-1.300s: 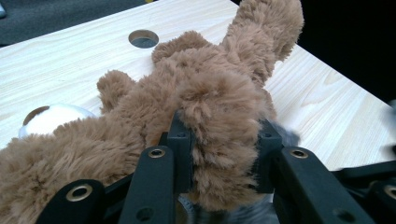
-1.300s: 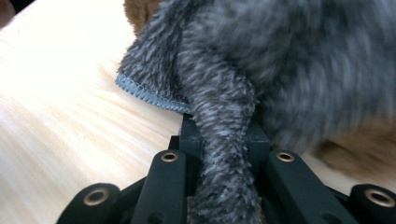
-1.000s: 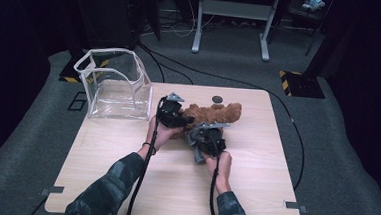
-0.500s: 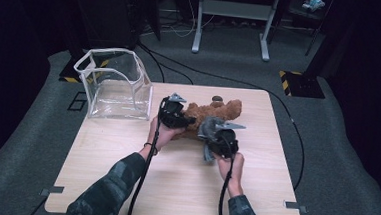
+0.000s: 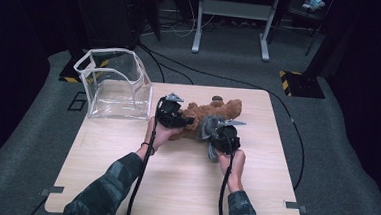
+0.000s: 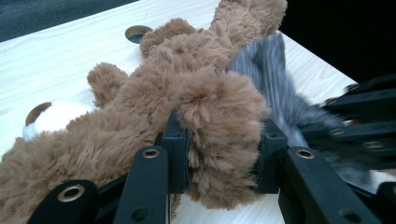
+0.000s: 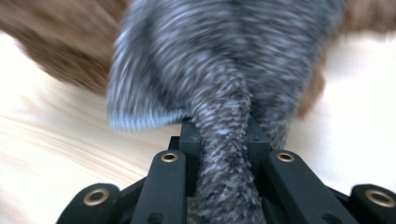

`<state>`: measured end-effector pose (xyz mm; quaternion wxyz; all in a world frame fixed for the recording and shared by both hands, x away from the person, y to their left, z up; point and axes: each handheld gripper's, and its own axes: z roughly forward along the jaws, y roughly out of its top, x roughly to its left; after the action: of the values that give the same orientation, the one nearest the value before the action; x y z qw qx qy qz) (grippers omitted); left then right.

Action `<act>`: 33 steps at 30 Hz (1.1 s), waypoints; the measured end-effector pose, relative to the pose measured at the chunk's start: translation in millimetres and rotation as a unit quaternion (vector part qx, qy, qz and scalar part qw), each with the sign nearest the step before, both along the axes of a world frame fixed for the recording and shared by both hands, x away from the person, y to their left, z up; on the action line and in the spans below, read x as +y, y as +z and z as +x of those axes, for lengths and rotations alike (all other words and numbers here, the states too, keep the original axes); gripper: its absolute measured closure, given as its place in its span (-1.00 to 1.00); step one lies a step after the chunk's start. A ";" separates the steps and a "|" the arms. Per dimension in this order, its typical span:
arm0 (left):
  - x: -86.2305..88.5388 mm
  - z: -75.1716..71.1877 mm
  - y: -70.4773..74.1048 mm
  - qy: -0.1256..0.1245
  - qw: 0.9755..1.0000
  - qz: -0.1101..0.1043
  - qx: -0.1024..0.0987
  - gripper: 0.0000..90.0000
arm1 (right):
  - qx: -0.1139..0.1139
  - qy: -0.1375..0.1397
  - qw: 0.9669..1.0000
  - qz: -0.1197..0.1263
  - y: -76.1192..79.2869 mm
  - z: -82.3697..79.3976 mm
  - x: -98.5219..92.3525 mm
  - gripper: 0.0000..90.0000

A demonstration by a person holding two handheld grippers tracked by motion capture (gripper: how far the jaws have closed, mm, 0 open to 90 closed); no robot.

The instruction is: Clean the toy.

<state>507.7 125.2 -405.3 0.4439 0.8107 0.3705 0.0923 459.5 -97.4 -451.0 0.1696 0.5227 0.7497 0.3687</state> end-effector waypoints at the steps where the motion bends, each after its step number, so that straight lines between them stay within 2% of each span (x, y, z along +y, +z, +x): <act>1: -0.5 -0.3 0.6 0.000 1.000 -0.001 0.002 0.44 | -0.017 0.016 1.000 0.014 14.4 -3.0 6.2 0.68; 2: -0.5 -0.3 0.6 0.000 1.000 -0.001 0.002 0.44 | -0.017 0.016 1.000 0.014 14.4 -3.0 6.2 0.68; 3: -0.7 -0.6 1.6 -0.001 1.000 0.001 0.000 0.44 | -0.034 0.028 0.998 0.034 28.3 -3.9 15.3 0.68; 6: -1.0 -0.6 2.1 -0.001 1.000 0.000 0.002 0.44 | -0.039 0.040 0.997 0.044 35.6 -1.2 25.3 0.68; 7: -0.3 0.1 2.1 -0.002 1.000 0.006 0.000 0.44 | -0.034 0.044 0.998 0.039 33.0 5.5 32.6 0.69; 8: -0.3 0.1 2.1 -0.002 1.000 0.006 0.000 0.44 | -0.034 0.044 0.998 0.039 33.0 5.5 32.6 0.69; 9: -0.3 0.1 1.4 0.000 1.000 0.001 0.004 0.44 | -0.021 0.038 0.998 0.042 23.3 13.4 33.2 0.69; 10: -0.3 0.1 1.4 0.000 1.000 0.001 0.004 0.43 | -0.021 0.038 0.998 0.042 23.3 13.4 33.2 0.69; 11: 0.1 -0.2 1.6 -0.001 1.000 0.000 0.005 0.41 | -0.009 0.023 0.999 0.025 13.0 18.7 28.7 0.69; 14: 2.7 -1.6 3.9 -0.003 1.000 -0.003 0.002 0.30 | 0.001 0.014 0.999 0.036 6.6 19.2 21.4 0.69; 17: 4.6 -3.5 7.3 -0.001 1.000 0.001 -0.003 0.28 | 0.001 0.009 0.999 0.035 6.4 16.2 16.3 0.68; 18: 4.6 -4.0 7.7 -0.004 1.000 0.007 -0.004 0.32 | -0.006 0.012 1.000 0.026 7.2 15.2 15.5 0.68; 20: 4.2 -5.1 8.5 -0.006 1.000 0.016 -0.009 0.45 | -0.004 0.008 1.000 0.026 8.3 13.2 16.4 0.68; 23: 4.7 -4.3 9.2 -0.004 1.000 0.008 -0.009 0.50 | -0.017 0.009 0.999 0.030 13.2 4.6 16.9 0.68; 25: 5.3 -3.3 10.6 -0.002 1.000 0.004 -0.006 0.49 | -0.031 0.023 0.999 0.036 19.9 -3.7 20.7 0.68; 26: 5.3 -3.3 10.6 -0.002 1.000 0.004 -0.006 0.46 | -0.031 0.023 0.999 0.036 19.9 -3.7 20.7 0.68; 27: 5.2 -3.1 12.4 0.001 1.000 0.004 -0.006 0.43 | -0.043 0.037 0.998 0.040 28.0 -12.2 27.9 0.68; 30: 5.0 -3.5 13.6 0.004 1.000 0.002 -0.006 0.38 | -0.051 0.052 0.996 0.044 33.7 -17.1 36.2 0.68; 32: 5.2 -3.0 13.6 0.007 1.000 0.002 -0.007 0.41 | -0.058 0.062 0.995 0.043 34.0 -17.7 43.7 0.68; 33: 4.8 -2.2 12.5 0.010 1.000 0.002 -0.006 0.43 | -0.048 0.065 0.996 0.039 26.1 -11.5 48.4 0.69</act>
<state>505.5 130.0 -392.9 0.4438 0.8070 0.3758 0.1026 447.9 -49.0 -424.9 0.1607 0.4611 0.7580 0.4325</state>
